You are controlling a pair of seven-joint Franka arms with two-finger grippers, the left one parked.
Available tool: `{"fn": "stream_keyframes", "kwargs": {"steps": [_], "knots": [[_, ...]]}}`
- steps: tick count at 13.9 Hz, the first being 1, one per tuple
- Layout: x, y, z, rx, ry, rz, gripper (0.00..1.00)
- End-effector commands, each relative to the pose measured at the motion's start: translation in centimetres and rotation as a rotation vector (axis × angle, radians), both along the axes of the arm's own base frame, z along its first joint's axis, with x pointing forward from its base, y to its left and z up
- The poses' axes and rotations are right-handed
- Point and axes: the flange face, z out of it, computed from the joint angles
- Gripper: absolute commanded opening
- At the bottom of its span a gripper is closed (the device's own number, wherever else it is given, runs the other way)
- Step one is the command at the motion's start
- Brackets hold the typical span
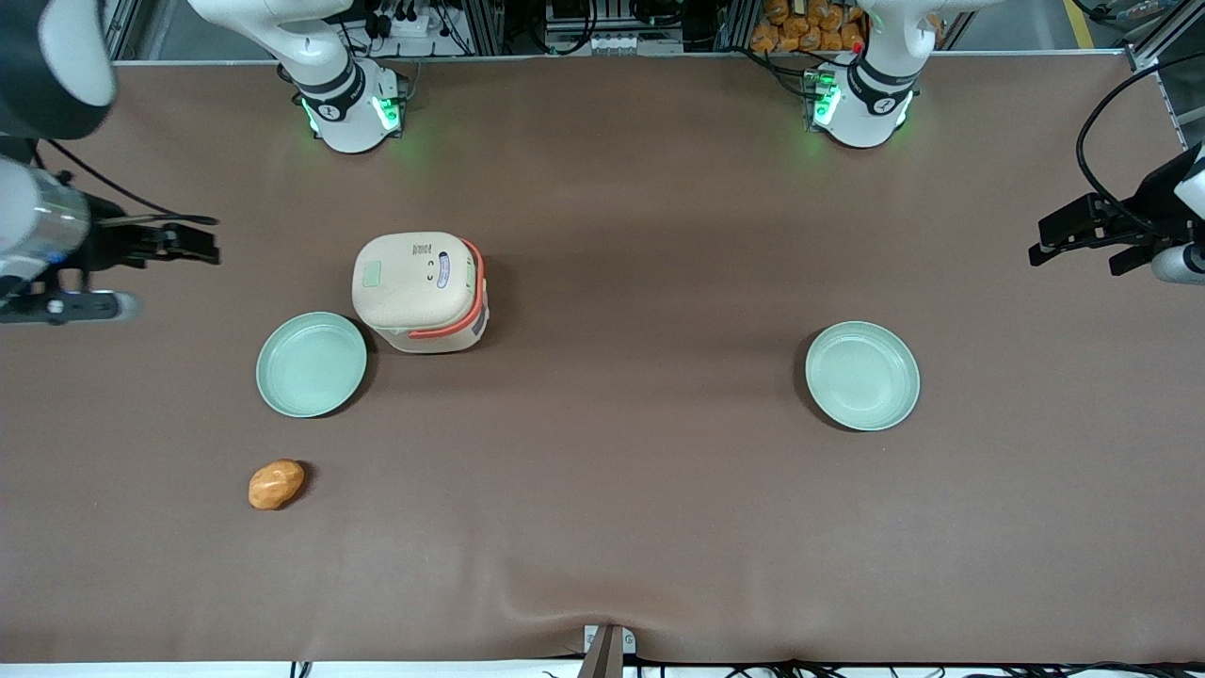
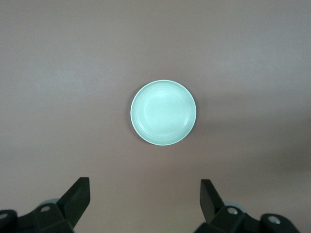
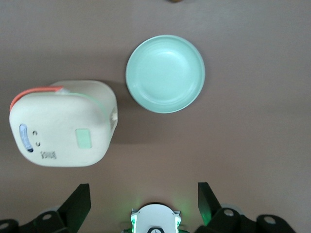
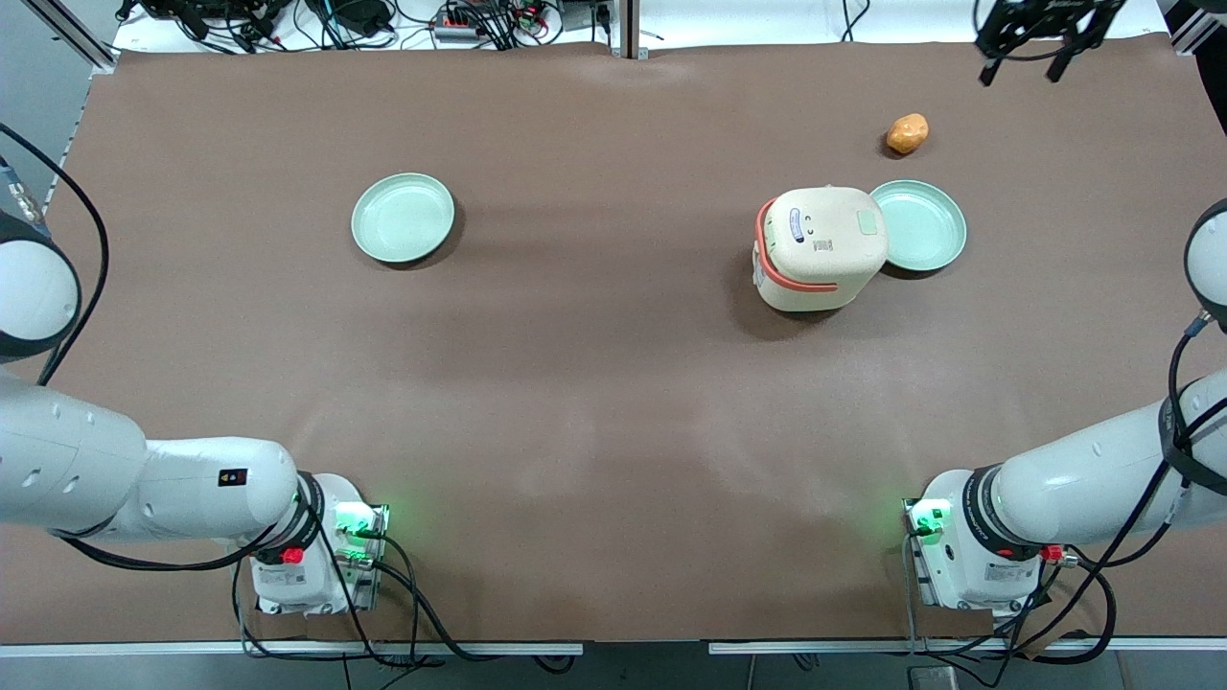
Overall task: Press rice cooker button with right arm
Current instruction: 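Lower the right gripper beside the rice cooker's front button panel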
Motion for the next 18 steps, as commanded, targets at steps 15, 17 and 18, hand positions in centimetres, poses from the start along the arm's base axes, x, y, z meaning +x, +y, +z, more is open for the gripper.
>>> {"fn": "stream_keyframes", "kwargs": {"steps": [15, 17, 18], "knots": [[-1.3, 11.2, -16.7, 0.007, 0.268, 0.156, 0.00], [-0.9, 11.6, -17.7, 0.007, 0.261, 0.159, 0.00], [-0.9, 11.8, -17.9, 0.007, 0.263, 0.161, 0.00]]}}
